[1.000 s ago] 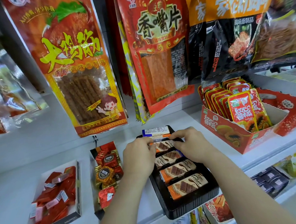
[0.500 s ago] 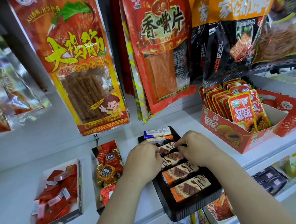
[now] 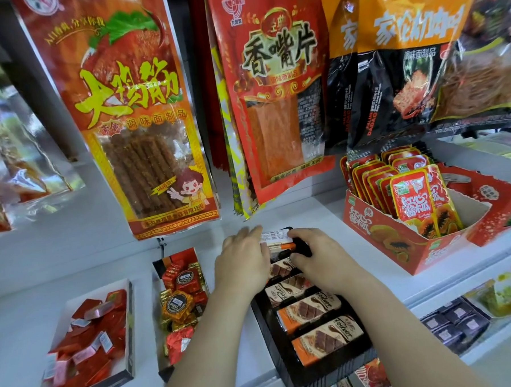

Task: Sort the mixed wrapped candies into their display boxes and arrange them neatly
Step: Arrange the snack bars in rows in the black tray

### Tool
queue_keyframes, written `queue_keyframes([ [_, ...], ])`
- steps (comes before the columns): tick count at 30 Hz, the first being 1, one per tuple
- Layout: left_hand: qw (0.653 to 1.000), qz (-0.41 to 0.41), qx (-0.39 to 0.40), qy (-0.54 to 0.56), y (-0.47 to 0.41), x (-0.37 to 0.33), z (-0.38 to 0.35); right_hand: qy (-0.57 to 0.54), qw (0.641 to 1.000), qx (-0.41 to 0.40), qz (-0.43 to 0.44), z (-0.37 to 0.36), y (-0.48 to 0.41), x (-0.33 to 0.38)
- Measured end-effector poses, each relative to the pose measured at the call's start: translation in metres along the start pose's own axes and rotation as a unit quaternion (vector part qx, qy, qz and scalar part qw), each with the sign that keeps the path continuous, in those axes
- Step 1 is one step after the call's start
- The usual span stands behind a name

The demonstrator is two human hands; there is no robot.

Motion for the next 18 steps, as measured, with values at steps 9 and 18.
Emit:
queue_keyframes([
  [9,0.994,0.037,-0.097,0.037,0.006,-0.003,0.014,-0.039,0.999,-0.019,0.009,0.0,-0.005,0.006],
  [18,0.933,0.029,-0.01,0.359,0.018,-0.009,0.035,-0.225,0.969,-0.096,-0.028,0.02,0.0,0.012],
])
Point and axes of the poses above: each hand's wrist, its own y-axis away from the middle knuckle, its own z-axis out of the back of the hand, x = y × z, the point moved 2 cm from there along -y, towards the middle knuckle, and after that the axes turned 5 degrees about -y, right-handed, at the moved point
